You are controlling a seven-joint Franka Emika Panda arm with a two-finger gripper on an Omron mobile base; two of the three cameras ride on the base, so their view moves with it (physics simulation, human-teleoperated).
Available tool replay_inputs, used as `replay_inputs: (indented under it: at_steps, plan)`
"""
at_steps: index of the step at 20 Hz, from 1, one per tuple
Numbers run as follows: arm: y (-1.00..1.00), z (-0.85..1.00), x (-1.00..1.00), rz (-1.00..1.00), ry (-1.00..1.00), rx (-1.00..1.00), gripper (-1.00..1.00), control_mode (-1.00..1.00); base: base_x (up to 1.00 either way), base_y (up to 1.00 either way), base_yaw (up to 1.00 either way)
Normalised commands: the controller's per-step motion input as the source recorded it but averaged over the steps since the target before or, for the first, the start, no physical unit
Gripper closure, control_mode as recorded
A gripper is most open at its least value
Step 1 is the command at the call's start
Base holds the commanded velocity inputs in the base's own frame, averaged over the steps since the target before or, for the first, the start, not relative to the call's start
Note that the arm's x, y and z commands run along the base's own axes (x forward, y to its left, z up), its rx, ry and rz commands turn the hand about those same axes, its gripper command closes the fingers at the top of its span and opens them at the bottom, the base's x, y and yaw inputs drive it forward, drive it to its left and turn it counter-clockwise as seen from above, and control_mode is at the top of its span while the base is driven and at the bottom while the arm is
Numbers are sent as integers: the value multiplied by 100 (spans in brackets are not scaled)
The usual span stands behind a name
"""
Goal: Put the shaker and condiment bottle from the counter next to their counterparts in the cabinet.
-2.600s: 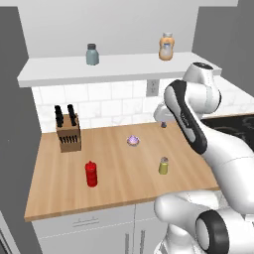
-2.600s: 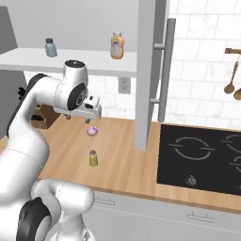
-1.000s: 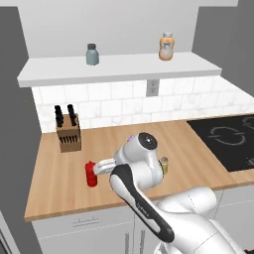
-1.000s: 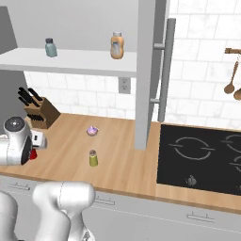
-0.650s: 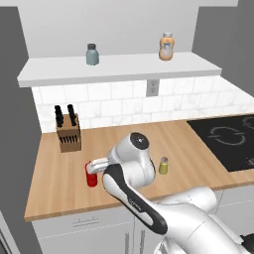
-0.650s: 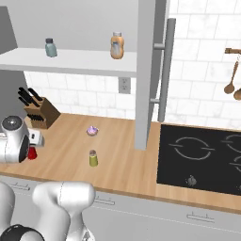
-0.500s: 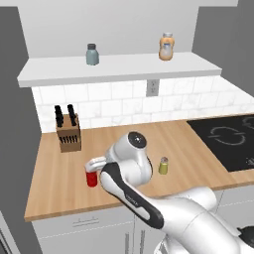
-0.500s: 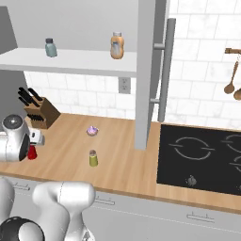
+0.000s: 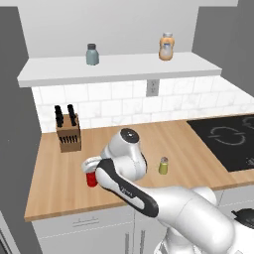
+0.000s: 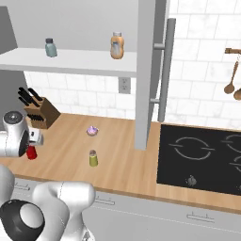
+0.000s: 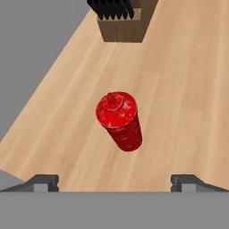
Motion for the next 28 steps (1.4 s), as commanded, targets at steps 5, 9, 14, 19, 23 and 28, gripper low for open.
replay_inputs:
  at_steps: [5,9,14,19,23,28]
  plan:
    - [8,0,1,0,0,0,-100,-100,0,0,0]
    - [3,0,3,0,0,-1,-100,-100,0,0,0]
    - [0,0,16,0,0,-1,-100,-100,0,0,0]
    - [1,0,23,0,0,0,-100,-100,0,0,0]
    - [6,-1,17,0,0,0,-100,-100,0,0,0]
    - [16,-12,3,0,6,0,-100,-100,0,0,0]
